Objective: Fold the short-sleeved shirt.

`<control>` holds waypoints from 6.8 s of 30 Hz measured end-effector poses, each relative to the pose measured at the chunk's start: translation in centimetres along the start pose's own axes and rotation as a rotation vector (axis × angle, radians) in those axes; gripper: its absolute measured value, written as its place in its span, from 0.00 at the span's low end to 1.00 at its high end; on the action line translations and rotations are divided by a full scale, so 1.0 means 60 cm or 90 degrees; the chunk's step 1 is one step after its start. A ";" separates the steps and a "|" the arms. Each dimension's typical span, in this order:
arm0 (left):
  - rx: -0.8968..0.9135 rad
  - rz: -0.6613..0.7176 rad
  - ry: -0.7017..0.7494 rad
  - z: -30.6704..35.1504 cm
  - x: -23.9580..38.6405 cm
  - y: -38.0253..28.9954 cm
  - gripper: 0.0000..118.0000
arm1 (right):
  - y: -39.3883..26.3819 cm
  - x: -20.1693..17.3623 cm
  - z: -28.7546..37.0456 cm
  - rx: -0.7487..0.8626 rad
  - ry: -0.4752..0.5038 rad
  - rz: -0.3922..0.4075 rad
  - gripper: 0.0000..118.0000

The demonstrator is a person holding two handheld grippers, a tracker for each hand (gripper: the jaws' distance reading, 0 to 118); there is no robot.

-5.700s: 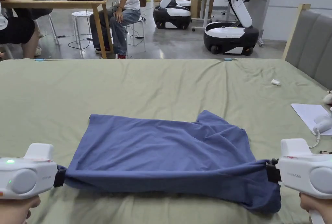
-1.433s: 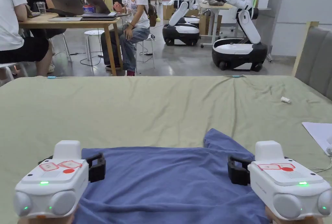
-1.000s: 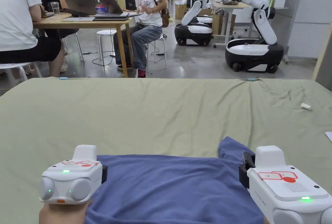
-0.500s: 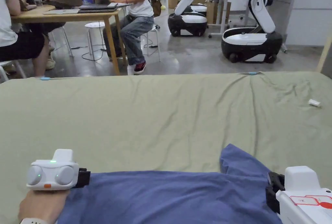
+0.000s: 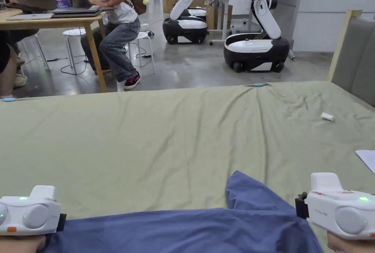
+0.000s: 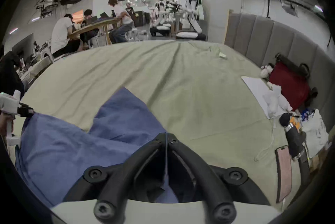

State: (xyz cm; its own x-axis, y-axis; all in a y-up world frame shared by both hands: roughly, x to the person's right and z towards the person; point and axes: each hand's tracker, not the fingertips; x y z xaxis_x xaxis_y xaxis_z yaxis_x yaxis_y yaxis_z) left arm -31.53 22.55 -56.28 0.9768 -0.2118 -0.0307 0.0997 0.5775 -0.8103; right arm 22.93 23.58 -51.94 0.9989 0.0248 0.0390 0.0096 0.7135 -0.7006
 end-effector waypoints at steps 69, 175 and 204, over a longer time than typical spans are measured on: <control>0.364 0.004 -0.100 0.424 0.087 -0.212 0.27 | -0.140 -0.219 0.416 0.310 0.074 0.066 0.36; 0.136 0.285 -0.369 0.288 -0.010 -0.377 0.30 | -0.213 -0.244 0.383 0.240 0.140 0.118 0.00; 0.162 0.480 -0.347 0.219 -0.100 -0.424 0.09 | -0.194 -0.257 0.387 0.234 0.124 0.126 0.00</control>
State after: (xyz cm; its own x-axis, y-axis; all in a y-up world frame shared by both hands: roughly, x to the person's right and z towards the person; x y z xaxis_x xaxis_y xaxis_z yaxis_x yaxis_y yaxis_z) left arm -37.42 19.49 -27.76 0.7485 0.6427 -0.1633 -0.6144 0.5795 -0.5355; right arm 6.38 31.17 -27.84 0.9702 0.0780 -0.2292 -0.1631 0.9102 -0.3806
